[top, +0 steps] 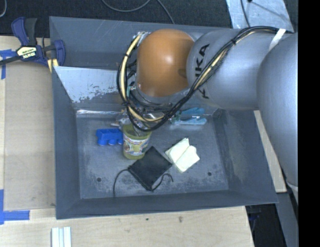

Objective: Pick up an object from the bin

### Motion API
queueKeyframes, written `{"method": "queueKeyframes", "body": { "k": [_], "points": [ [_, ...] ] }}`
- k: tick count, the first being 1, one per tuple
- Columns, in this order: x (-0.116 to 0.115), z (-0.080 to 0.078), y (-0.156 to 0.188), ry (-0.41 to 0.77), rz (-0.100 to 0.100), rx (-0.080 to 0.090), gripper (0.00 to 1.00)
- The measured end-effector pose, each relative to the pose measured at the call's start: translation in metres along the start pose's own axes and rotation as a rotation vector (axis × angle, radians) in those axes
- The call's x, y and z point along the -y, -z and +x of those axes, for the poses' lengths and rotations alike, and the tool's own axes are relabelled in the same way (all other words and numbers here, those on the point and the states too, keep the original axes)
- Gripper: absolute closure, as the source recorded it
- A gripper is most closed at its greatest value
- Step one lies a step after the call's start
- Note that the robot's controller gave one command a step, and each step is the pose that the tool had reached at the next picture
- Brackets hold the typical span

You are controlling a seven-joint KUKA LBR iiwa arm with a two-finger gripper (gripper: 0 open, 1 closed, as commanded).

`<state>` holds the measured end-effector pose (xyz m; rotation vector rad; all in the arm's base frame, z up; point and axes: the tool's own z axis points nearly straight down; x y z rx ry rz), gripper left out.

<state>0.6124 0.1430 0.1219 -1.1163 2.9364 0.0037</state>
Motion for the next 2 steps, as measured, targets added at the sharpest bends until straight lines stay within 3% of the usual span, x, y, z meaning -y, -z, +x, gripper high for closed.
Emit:
{"method": "queueKeyframes", "body": {
  "k": [2],
  "points": [
    [0.0017,-0.0027,0.0287,-0.002,0.006,0.011,1.0]
  ]
}}
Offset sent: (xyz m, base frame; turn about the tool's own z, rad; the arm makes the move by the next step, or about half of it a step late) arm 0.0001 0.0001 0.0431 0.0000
